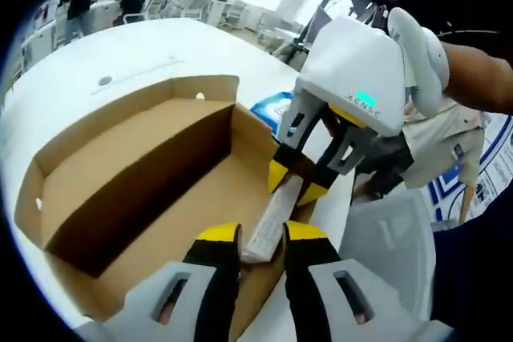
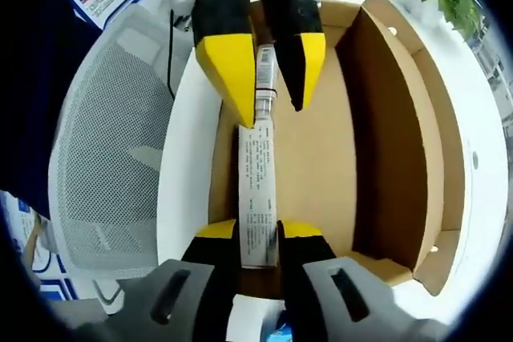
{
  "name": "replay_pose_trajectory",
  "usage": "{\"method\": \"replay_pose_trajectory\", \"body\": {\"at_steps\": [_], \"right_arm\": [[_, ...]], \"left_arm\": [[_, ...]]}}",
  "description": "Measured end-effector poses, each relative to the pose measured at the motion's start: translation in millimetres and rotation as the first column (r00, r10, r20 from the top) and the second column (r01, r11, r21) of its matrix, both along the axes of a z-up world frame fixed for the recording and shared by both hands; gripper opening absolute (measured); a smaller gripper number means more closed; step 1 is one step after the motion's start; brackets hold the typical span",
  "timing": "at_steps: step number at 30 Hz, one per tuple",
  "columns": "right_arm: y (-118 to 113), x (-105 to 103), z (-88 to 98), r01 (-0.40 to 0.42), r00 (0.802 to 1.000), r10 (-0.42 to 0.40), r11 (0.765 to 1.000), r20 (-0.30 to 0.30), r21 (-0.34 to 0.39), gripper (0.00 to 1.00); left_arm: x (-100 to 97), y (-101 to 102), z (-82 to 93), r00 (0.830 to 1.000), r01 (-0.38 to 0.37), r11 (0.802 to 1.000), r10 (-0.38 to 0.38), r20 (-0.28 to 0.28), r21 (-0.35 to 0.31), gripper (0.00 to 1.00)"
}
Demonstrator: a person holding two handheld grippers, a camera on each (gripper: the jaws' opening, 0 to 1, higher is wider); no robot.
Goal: Operate the shoe box by opening the lid, removing the specified soft item, and placing it in the target area until the item is outside and the box remains undamaged.
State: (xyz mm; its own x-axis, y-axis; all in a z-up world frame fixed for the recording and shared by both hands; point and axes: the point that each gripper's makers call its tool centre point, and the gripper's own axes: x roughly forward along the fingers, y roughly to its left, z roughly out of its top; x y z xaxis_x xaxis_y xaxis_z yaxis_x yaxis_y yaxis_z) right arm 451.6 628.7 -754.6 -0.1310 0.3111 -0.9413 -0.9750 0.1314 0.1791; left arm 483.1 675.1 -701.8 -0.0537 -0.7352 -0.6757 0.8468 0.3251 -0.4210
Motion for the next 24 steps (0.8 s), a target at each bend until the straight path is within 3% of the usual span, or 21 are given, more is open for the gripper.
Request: {"method": "replay_pose_trajectory", "body": {"at_steps": [18, 24], "right_arm": [[9, 2, -25.3, -0.015, 1.000, 0.015, 1.000, 0.003, -0.018, 0.19], [9, 3, -25.0, 0.001, 1.000, -0.001, 1.000, 0.003, -0.010, 0.19]], "left_arm": [[-0.3, 7, -7.7, 1.000, -0.009, 1.000, 0.009, -0.015, 0.010, 0.18], [-1.3, 7, -10.3, 1.000, -0.010, 1.000, 0.011, -0.021, 0.014, 0.19]]}}
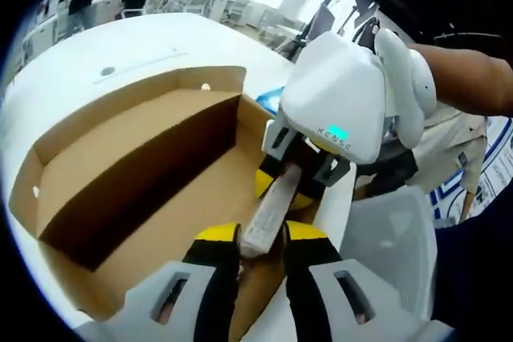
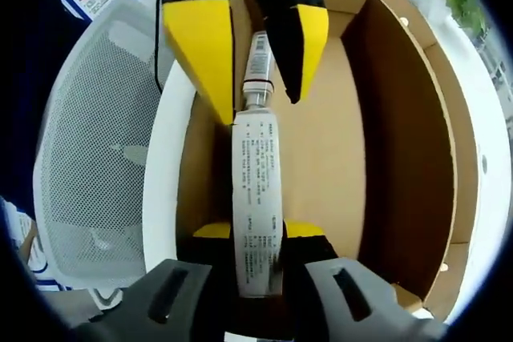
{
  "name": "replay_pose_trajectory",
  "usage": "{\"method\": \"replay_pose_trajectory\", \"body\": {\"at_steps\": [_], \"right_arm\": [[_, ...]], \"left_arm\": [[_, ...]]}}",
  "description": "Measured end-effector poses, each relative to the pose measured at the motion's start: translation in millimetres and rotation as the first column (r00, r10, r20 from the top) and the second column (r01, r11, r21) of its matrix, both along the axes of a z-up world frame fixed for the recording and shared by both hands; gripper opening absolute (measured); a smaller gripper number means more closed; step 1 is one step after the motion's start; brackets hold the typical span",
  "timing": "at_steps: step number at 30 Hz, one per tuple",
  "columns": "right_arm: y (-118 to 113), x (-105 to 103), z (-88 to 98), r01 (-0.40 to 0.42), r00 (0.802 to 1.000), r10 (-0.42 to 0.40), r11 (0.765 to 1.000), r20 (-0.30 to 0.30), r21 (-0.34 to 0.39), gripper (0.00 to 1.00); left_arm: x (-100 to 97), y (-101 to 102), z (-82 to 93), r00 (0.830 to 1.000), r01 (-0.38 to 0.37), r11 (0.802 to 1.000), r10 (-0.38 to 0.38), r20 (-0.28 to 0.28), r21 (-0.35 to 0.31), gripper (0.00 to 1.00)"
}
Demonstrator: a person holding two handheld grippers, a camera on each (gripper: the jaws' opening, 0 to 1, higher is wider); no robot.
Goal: Operate the shoe box by opening the lid, removing the specified soft item, and placing it in the target area until the item is outside and the box remains undamaged.
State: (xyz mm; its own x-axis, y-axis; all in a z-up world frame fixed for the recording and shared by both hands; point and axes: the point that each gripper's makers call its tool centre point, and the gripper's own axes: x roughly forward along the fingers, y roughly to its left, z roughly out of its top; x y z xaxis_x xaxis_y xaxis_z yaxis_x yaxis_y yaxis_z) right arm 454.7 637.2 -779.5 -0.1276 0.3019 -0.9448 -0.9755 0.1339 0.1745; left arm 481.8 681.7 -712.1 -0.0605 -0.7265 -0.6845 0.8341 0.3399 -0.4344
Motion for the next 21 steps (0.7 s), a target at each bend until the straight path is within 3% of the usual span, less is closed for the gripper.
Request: {"method": "replay_pose_trajectory", "body": {"at_steps": [21], "right_arm": [[-5, 18, 6.8, 0.031, 0.998, -0.032, 0.999, 0.054, 0.023, 0.19]], "left_arm": [[2.7, 7, -5.7, 1.000, -0.002, 1.000, 0.001, 0.017, 0.029, 0.23]]}}
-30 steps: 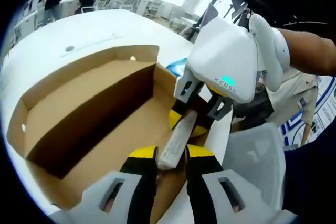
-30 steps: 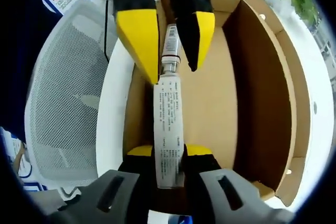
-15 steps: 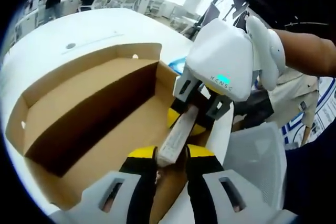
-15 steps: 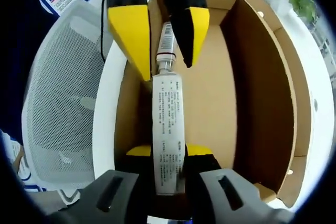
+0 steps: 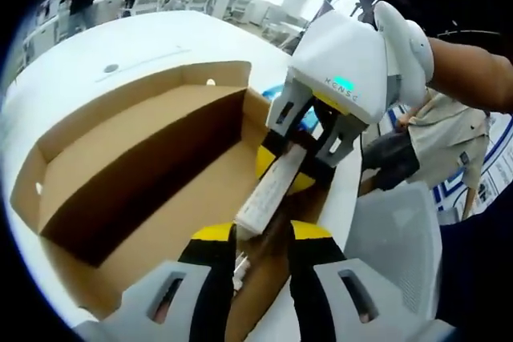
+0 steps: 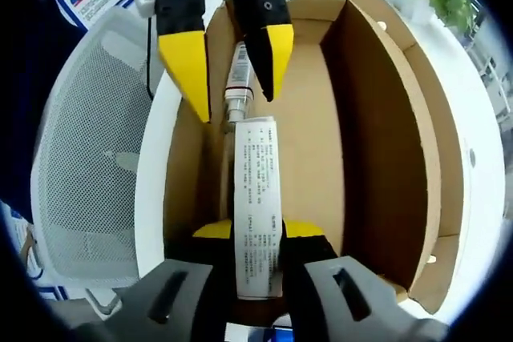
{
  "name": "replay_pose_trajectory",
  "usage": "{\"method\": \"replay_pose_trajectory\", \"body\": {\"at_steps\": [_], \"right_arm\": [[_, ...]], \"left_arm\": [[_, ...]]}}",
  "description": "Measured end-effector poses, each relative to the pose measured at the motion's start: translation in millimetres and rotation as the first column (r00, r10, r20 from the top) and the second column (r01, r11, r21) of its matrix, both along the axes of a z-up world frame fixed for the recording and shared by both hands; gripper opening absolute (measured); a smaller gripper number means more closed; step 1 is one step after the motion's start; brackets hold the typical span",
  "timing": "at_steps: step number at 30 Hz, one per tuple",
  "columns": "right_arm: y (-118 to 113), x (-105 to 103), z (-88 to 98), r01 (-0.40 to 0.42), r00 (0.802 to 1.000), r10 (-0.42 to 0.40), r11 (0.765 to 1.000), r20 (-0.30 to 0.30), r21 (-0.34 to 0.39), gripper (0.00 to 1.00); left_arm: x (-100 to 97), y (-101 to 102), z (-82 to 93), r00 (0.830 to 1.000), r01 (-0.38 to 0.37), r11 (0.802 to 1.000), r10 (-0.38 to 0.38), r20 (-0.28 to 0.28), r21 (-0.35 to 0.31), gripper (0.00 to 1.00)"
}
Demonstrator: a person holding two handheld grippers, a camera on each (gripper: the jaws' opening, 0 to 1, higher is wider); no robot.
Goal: Operate the shoe box by opening the lid, removing the specified soft item, and placing it in the target area until the item is outside and the box remains undamaged.
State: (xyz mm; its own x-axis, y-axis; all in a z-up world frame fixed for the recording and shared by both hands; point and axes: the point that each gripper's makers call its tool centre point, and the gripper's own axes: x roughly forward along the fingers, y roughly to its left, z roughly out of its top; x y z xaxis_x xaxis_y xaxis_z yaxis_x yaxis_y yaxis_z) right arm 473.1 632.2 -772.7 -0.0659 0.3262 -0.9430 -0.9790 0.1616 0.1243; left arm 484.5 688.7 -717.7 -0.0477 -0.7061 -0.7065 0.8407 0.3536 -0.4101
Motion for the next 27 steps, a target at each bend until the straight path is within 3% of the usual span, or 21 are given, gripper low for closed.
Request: {"method": "replay_pose_trajectory", "body": {"at_steps": [12, 19, 24, 27], "right_arm": [[-2, -3, -5.8, 0.004, 1.000, -0.005, 1.000, -0.012, -0.015, 0.19], [-1, -4, -8.5, 0.003, 1.000, -0.003, 1.000, -0.031, -0.014, 0.20], [2, -2, -9.1, -0.004, 1.000, 0.004, 1.000, -0.014, 0.003, 0.20], [2, -2, -8.9, -0.006, 1.000, 0.006, 1.000, -0.010, 0.007, 0.19]], "left_arm": [[-0.4, -1, -6.0, 1.000, 0.002, 1.000, -0.002, 0.001, 0.010, 0.24], [0.7, -1, -12.8, 0.998, 0.048, 0.998, -0.050, 0.042, 0.045, 0.27], [2.5, -9, -12.2, 0.974, 0.163, 0.985, -0.169, 0.148, 0.051, 0.31], [1.0, -12, -21.9, 0.946, 0.247, 0.965, -0.261, 0.192, 0.092, 0.31]]}}
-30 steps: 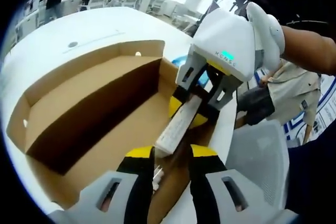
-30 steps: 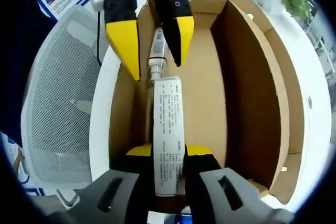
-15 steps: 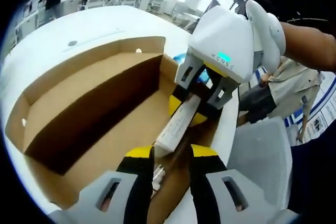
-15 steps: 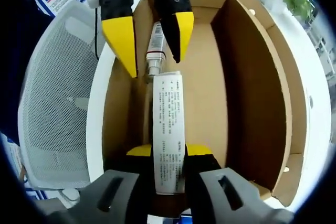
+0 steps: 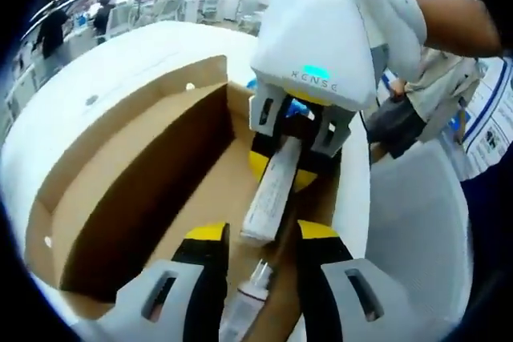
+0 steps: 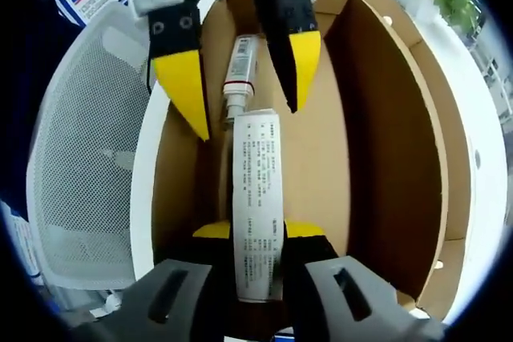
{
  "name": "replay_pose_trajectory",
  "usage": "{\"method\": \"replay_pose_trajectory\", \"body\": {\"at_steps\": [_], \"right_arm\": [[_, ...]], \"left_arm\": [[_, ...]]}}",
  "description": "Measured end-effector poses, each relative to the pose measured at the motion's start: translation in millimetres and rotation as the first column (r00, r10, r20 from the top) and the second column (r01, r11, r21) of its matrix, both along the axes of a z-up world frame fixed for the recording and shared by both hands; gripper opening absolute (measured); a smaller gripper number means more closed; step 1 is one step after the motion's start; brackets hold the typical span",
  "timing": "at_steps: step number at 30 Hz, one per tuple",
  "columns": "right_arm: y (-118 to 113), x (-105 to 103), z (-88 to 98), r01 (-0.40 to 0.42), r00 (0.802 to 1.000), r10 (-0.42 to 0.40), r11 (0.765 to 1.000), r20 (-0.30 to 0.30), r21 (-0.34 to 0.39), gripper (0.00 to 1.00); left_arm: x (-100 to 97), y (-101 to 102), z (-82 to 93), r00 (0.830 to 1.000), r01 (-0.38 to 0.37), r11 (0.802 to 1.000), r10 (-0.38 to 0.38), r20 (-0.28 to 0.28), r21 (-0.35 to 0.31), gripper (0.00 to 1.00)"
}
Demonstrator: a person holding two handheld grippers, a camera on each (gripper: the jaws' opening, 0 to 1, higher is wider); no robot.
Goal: Operate the shoe box by opening the lid, removing the specified soft item, and placing it in the target area until the item is outside and the box remains undamaged.
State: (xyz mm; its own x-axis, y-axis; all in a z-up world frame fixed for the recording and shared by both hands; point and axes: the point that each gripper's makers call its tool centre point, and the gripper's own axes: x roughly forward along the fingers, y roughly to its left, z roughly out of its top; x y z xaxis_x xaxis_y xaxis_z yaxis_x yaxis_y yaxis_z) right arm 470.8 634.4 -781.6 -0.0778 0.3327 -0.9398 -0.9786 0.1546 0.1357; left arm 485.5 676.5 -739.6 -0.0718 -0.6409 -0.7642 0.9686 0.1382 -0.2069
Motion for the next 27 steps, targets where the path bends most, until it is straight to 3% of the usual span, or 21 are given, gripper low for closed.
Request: {"method": "replay_pose_trajectory", "body": {"at_steps": [8, 15, 22, 27], "right_arm": [[1, 1, 0.0, 0.009, 1.000, -0.010, 1.000, 0.006, 0.014, 0.19], [1, 1, -0.4, 0.025, 1.000, -0.026, 0.999, 0.001, 0.021, 0.19], [1, -1, 2.3, 0.036, 0.999, -0.036, 0.999, -0.007, 0.040, 0.19], [2, 1, 16.0, 0.047, 0.999, -0.047, 0.996, -0.001, 0.070, 0.19]], "left_arm": [[0.4, -9, -14.4, 0.995, 0.095, 0.995, -0.095, 0.024, 0.009, 0.29], [-3.5, -13, -21.9, 0.985, 0.163, 0.987, -0.163, 0.055, -0.003, 0.19], [-4.5, -13, -17.1, 0.981, 0.182, 0.983, -0.179, 0.080, -0.032, 0.17], [-3.0, -13, -3.2, 0.978, 0.190, 0.980, -0.185, 0.091, -0.050, 0.17]]}}
